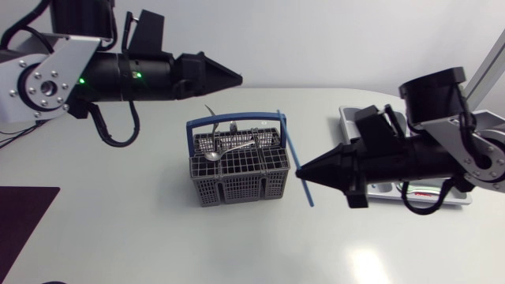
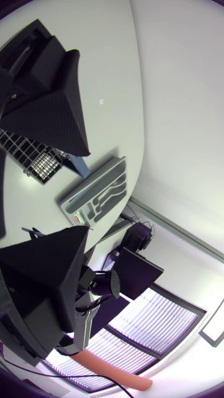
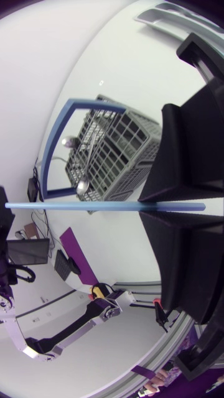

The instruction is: Unload the cutlery basket into the drawer organizer.

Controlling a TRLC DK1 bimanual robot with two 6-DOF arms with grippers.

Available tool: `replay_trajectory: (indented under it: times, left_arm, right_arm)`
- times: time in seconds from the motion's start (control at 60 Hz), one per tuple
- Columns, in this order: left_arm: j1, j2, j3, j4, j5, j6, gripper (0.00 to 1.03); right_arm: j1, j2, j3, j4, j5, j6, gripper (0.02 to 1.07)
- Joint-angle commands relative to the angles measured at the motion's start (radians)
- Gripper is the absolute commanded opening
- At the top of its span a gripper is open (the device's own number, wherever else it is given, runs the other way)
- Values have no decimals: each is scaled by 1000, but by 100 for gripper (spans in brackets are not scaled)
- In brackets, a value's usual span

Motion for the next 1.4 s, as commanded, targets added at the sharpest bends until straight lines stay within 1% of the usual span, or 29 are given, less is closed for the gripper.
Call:
replay_trajectory:
  times: [0.0,0.2,0.25,0.283,0.367,0.483,0.617,0.667,0.8,0.85,1.117,1.267,1.383]
  left_arm:
    - [31,-41,23,-15,1,-2,89]
    - [66,-75,-11,-73,-35,81,89]
    - [63,-86,-21,-104,-69,135,89]
    - [58,-95,-29,-116,-94,164,89]
    - [52,-118,-63,-132,-124,219,89]
    - [45,-138,-104,-147,-169,297,89]
    - [14,-176,-161,-156,-239,394,89]
    - [2,-193,-181,-156,-264,421,89]
    - [-18,-241,-227,-159,-312,474,89]
    - [-20,-255,-239,-164,-318,484,89]
    - [-31,-325,-311,-162,-353,539,89]
    - [-29,-360,-371,-153,-361,596,89]
    - [-32,-380,-414,-144,-374,651,89]
  right_arm:
    - [-93,-28,-30,-56,-29,-72,8]
    - [-328,-21,-33,-148,-81,-187,8]
    - [-392,2,-24,-162,-83,-215,8]
    - [-428,22,-16,-163,-81,-224,8]
    - [-523,91,9,-162,-81,-247,8]
    - [-599,205,49,-136,-46,-249,8]
    - [-621,321,93,-71,48,-204,8]
    - [-621,355,107,-28,89,-166,8]
    - [-615,441,156,33,181,-97,8]
    - [-613,476,174,68,213,-61,8]
    - [-573,657,289,120,334,41,8]
    - [-543,719,331,125,397,77,8]
    - [-530,746,345,128,423,94,8]
